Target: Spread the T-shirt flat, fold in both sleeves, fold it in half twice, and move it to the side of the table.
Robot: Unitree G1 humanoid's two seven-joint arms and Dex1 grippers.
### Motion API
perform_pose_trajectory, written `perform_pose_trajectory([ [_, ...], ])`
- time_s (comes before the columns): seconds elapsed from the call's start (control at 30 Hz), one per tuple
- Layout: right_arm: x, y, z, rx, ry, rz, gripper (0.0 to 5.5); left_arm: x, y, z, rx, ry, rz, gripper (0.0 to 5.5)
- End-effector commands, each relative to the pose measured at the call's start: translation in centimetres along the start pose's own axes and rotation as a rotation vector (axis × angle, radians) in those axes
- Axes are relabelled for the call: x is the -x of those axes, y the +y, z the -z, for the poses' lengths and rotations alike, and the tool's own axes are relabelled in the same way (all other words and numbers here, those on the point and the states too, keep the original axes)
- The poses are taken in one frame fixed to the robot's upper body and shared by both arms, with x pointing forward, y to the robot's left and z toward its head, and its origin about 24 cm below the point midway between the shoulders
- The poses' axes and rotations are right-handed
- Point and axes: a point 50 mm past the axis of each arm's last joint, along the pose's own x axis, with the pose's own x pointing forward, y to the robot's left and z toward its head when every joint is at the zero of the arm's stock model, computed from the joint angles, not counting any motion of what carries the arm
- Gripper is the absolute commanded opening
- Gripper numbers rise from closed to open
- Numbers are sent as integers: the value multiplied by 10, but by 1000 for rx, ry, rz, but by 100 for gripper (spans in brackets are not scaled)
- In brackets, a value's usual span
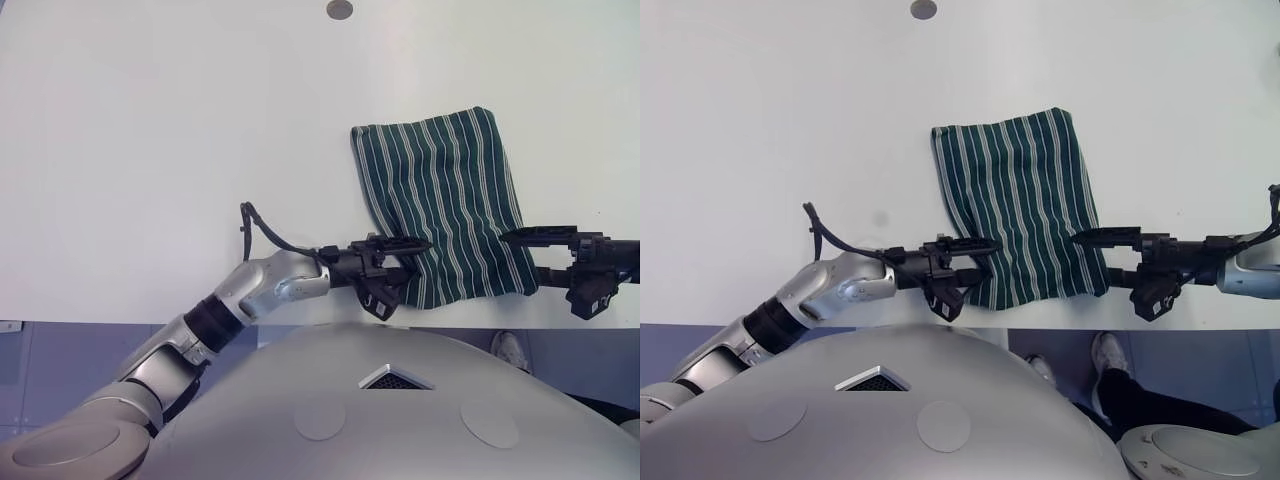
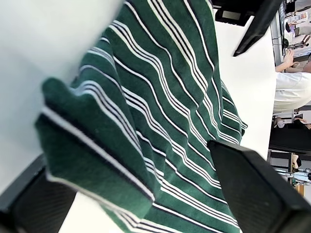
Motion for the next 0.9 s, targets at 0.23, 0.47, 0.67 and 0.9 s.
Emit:
perform_pose_trajectory([
  [0.23, -16, 1, 9, -27, 56, 48, 452, 29, -50, 30, -23, 291, 582, 145],
  [0.47, -22, 7, 11, -68, 41, 18, 356, 50, -53, 36, 14, 323, 594, 82],
  [0.67, -18, 2, 19, -86, 31, -55, 239, 47, -39, 43, 54, 342, 513, 29],
  [0.9, -17, 1, 22, -106, 26, -73, 95, 38, -29, 39, 35, 306, 459, 0],
])
